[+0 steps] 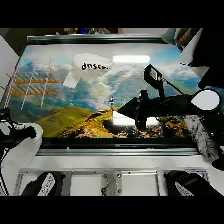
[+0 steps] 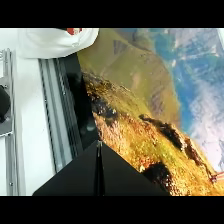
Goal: Fold the clothes and pants, and hang the long-sleeved shirts on hangers.
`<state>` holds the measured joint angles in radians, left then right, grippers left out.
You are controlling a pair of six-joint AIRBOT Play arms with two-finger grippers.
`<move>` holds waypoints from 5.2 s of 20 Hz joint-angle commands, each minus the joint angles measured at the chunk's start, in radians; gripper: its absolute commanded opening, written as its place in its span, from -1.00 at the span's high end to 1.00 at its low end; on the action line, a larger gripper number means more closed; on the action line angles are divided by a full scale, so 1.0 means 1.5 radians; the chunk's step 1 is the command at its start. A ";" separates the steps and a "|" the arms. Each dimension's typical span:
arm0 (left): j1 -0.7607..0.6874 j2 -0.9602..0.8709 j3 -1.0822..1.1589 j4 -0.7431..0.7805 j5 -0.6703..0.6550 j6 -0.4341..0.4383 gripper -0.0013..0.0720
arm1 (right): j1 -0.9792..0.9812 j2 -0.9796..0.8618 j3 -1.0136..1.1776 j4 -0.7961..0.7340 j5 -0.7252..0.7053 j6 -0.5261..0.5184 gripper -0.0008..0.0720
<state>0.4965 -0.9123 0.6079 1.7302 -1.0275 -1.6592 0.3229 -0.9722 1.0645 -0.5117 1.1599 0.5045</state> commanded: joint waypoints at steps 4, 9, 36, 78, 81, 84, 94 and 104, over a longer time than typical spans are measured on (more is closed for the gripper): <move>0.012 -0.121 -0.007 0.002 0.029 -0.002 -0.83 | 0.001 -0.001 0.000 0.000 0.000 0.000 0.89; 0.005 -0.079 0.053 -0.008 -0.015 -0.004 0.91 | 0.001 -0.001 0.000 0.001 0.000 0.001 0.89; -0.841 -0.362 0.720 -0.073 0.124 -0.247 0.90 | -0.374 0.145 0.017 -0.040 -0.219 0.166 0.90; -0.270 -0.116 -0.037 -0.589 0.112 0.036 0.91 | -0.208 -0.239 -0.130 -0.129 -0.112 0.497 -0.44; -0.270 -0.092 -0.019 -0.589 0.112 0.037 0.91 | -0.172 -0.281 -0.130 -0.087 -0.112 0.497 -0.43; -0.270 -0.091 -0.011 -0.590 0.111 0.037 0.91 | -0.117 -0.307 -0.130 -0.087 -0.149 0.497 -0.43; -0.270 -0.055 0.132 -0.597 0.049 0.036 0.91 | -0.108 -0.230 -0.016 -0.165 -0.167 0.446 0.90; -0.397 0.167 0.700 -0.589 0.165 0.013 0.91 | -0.182 0.088 0.426 -0.210 -0.139 0.490 0.90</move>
<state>-0.0406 -0.7315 1.4990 0.8402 -0.8703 -1.6333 0.0593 -0.9558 1.6035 -0.8200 1.0138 1.2171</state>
